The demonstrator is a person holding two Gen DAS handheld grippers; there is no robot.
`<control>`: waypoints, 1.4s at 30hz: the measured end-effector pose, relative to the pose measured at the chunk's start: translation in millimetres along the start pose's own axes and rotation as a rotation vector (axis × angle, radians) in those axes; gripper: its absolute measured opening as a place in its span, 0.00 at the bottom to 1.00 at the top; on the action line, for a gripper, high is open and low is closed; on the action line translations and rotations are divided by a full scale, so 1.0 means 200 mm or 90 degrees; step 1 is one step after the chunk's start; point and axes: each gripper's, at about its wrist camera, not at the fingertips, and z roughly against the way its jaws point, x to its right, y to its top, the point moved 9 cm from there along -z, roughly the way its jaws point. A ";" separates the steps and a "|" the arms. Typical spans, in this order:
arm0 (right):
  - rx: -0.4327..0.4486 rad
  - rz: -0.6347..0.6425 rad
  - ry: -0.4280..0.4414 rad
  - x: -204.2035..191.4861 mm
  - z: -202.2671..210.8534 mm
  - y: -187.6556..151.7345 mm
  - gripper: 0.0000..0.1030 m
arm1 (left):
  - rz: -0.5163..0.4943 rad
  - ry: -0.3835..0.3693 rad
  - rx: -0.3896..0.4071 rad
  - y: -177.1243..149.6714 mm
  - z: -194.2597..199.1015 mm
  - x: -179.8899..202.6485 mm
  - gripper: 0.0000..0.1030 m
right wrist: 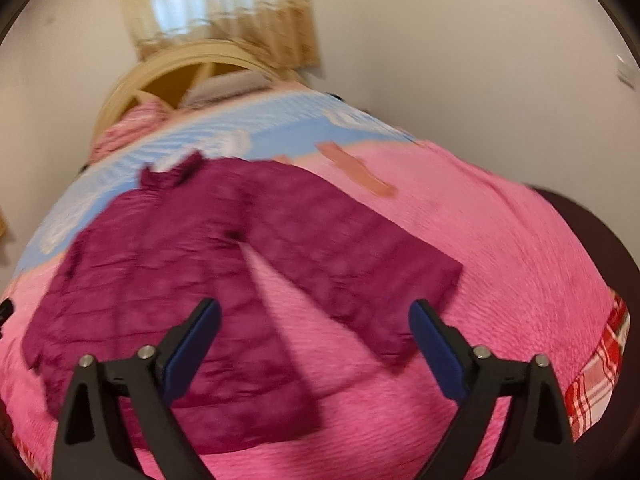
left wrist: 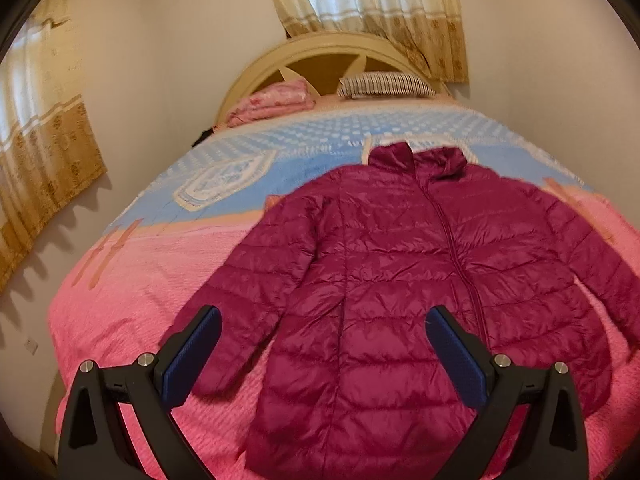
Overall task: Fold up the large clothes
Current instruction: 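Grasp the jacket sleeve nearest the right tool with the right tool, then fold the held sleeve across the jacket body and open the right tool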
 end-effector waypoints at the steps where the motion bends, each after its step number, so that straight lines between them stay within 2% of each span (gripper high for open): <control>1: -0.011 -0.015 -0.014 0.07 -0.05 -0.01 0.89 | -0.004 -0.002 -0.004 0.01 -0.04 0.02 0.99; 7: -0.054 -0.091 -0.053 0.33 -0.23 -0.02 0.81 | -0.039 -0.002 -0.022 0.06 -0.29 0.19 0.99; 11: -0.080 -0.104 -0.062 0.39 -0.35 -0.03 0.74 | -0.054 0.008 -0.036 0.09 -0.42 0.27 0.99; 14: -0.091 -0.100 -0.051 0.40 -0.41 -0.04 0.60 | -0.058 0.011 -0.055 0.10 -0.53 0.32 0.99; 15: -0.085 -0.086 -0.052 0.39 -0.42 -0.03 0.44 | -0.058 0.014 -0.060 0.10 -0.56 0.33 0.99; 17: -0.087 -0.066 -0.031 0.35 -0.45 -0.01 0.22 | -0.062 0.020 -0.074 0.12 -0.63 0.34 0.99; 20: -0.068 -0.044 -0.022 0.32 -0.46 0.04 0.15 | -0.060 0.029 -0.079 0.17 -0.69 0.33 0.99; 23: -0.026 -0.020 -0.019 0.27 -0.40 0.16 0.14 | -0.057 0.043 -0.067 0.25 -0.71 0.27 0.99; 29: 0.048 0.064 0.010 -0.01 -0.28 0.46 0.13 | -0.016 0.071 -0.053 0.40 -0.77 0.07 0.99; 34: 0.102 0.160 0.042 -0.42 -0.22 0.66 0.12 | 0.022 0.096 -0.062 0.45 -0.85 -0.13 0.99; 38: 0.129 0.231 0.069 -0.77 -0.24 0.74 0.12 | 0.044 0.118 -0.061 0.49 -0.91 -0.28 0.99; 42: 0.134 0.299 0.095 -1.12 -0.31 0.73 0.12 | 0.063 0.144 -0.062 0.50 -0.97 -0.43 0.99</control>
